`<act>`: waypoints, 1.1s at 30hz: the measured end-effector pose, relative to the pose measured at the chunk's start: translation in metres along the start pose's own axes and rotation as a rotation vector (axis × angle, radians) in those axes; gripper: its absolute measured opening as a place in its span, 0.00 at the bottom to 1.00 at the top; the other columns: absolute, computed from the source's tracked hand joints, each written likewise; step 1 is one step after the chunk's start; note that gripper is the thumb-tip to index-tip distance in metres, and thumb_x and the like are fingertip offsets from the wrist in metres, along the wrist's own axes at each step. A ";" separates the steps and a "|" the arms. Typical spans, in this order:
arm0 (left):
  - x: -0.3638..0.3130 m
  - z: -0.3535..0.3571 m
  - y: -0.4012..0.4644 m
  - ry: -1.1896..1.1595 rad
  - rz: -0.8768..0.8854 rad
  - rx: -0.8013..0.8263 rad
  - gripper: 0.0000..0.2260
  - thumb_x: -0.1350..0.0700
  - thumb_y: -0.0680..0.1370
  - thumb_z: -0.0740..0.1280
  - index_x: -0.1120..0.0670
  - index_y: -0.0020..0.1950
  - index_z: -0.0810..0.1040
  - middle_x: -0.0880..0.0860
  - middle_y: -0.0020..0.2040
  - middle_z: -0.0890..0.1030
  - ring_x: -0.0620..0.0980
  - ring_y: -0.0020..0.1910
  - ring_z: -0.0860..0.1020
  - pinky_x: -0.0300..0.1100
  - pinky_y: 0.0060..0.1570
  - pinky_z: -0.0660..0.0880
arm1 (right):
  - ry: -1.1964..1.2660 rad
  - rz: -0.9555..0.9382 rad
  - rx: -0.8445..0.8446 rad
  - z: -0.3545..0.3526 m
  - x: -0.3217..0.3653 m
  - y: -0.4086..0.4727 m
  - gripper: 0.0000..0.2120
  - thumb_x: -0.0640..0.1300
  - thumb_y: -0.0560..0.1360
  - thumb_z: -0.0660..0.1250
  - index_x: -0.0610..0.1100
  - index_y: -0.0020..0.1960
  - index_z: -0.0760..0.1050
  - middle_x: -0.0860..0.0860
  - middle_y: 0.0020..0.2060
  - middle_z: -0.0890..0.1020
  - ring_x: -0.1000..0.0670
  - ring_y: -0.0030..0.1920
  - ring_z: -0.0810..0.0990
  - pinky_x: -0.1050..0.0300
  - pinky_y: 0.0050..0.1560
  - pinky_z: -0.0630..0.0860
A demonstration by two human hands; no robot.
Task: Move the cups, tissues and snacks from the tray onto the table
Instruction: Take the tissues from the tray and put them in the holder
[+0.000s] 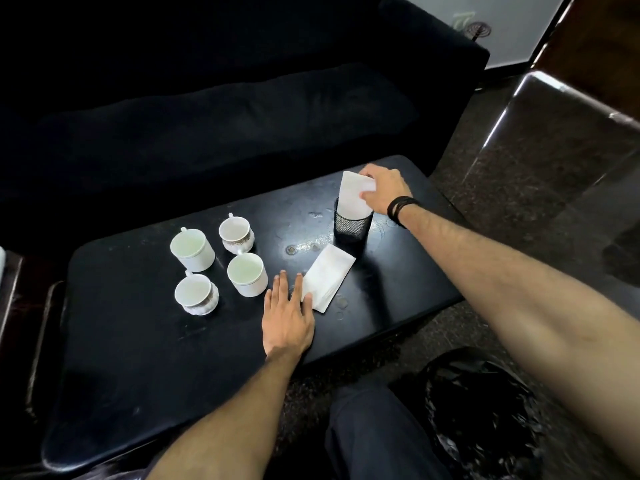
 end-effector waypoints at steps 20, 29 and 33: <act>0.000 -0.002 0.000 -0.009 -0.009 0.017 0.24 0.45 0.83 0.49 0.49 0.79 0.58 0.56 0.80 0.57 0.53 0.79 0.53 0.50 0.77 0.52 | -0.029 -0.374 -0.196 0.045 0.032 -0.101 0.08 0.50 0.73 0.67 0.46 0.47 0.77 0.50 0.44 0.78 0.47 0.46 0.77 0.51 0.49 0.76; 0.000 -0.003 0.000 -0.015 0.004 0.022 0.25 0.45 0.83 0.49 0.49 0.79 0.58 0.56 0.80 0.56 0.53 0.79 0.53 0.50 0.77 0.51 | 0.122 0.322 0.176 0.119 -0.018 -0.110 0.36 0.60 0.65 0.75 0.40 0.64 0.72 0.42 0.62 0.77 0.41 0.65 0.74 0.51 0.60 0.73; -0.001 -0.004 0.000 -0.003 0.009 0.024 0.25 0.44 0.82 0.48 0.50 0.79 0.58 0.56 0.80 0.56 0.53 0.79 0.53 0.50 0.76 0.51 | 0.327 0.381 0.204 0.129 -0.017 -0.103 0.19 0.50 0.66 0.78 0.44 0.54 0.81 0.48 0.50 0.84 0.47 0.54 0.82 0.65 0.47 0.74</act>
Point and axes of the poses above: each hand's wrist, its own y-axis towards the middle knuckle, its own z-axis out of the palm, x = y × z, the point moved 6 cm from there along y, towards the middle knuckle
